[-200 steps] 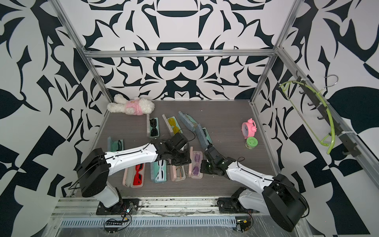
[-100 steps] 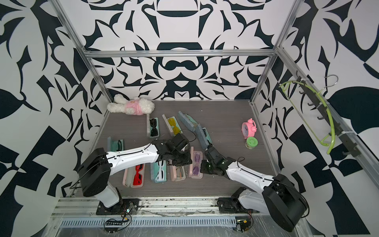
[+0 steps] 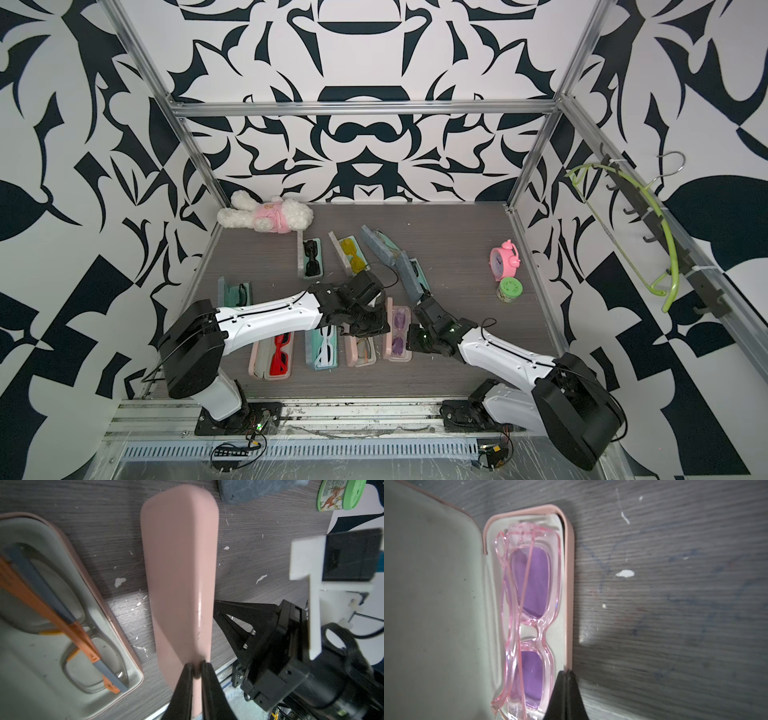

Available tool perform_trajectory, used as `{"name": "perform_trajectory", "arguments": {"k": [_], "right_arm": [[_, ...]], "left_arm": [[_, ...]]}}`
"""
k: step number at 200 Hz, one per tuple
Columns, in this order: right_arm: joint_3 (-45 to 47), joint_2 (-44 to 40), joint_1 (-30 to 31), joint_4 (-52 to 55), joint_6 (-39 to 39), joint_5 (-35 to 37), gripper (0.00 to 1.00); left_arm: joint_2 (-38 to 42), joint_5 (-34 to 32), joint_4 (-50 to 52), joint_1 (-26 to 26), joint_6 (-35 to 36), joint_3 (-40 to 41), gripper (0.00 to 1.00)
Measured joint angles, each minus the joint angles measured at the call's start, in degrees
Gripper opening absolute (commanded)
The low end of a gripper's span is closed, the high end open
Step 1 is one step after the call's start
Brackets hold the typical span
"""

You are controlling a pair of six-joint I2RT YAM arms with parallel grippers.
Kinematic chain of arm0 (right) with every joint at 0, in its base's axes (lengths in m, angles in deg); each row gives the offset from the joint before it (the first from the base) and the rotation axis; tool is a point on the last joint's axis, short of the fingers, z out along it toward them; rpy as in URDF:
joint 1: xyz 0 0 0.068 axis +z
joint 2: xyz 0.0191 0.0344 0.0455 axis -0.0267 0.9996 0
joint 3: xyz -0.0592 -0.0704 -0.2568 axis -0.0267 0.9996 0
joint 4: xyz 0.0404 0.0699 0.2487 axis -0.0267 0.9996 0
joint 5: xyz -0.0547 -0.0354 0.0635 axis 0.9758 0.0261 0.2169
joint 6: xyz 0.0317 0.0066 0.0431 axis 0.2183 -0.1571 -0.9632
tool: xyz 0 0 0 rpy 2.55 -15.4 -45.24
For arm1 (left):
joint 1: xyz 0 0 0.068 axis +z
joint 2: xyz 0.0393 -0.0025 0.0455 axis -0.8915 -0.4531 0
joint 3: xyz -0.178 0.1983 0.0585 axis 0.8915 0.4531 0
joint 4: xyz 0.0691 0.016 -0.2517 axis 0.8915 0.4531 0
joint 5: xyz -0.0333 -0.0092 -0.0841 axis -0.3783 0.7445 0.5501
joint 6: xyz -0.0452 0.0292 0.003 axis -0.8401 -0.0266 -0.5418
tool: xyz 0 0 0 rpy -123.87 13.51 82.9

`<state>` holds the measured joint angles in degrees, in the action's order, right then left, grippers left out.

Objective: Close the glasses case
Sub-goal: Close the glasses case at the center of the board.

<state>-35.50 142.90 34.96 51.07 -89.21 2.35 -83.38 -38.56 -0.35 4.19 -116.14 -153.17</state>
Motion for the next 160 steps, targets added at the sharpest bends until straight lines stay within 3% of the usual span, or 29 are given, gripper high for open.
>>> {"name": "perform_trajectory", "arguments": {"k": [160], "right_arm": [[0.8,-1.4,0.0,0.5,0.0,0.8,0.00]], "left_arm": [[-0.1,0.0,-0.9,-0.6,0.0,0.0,0.11]]}}
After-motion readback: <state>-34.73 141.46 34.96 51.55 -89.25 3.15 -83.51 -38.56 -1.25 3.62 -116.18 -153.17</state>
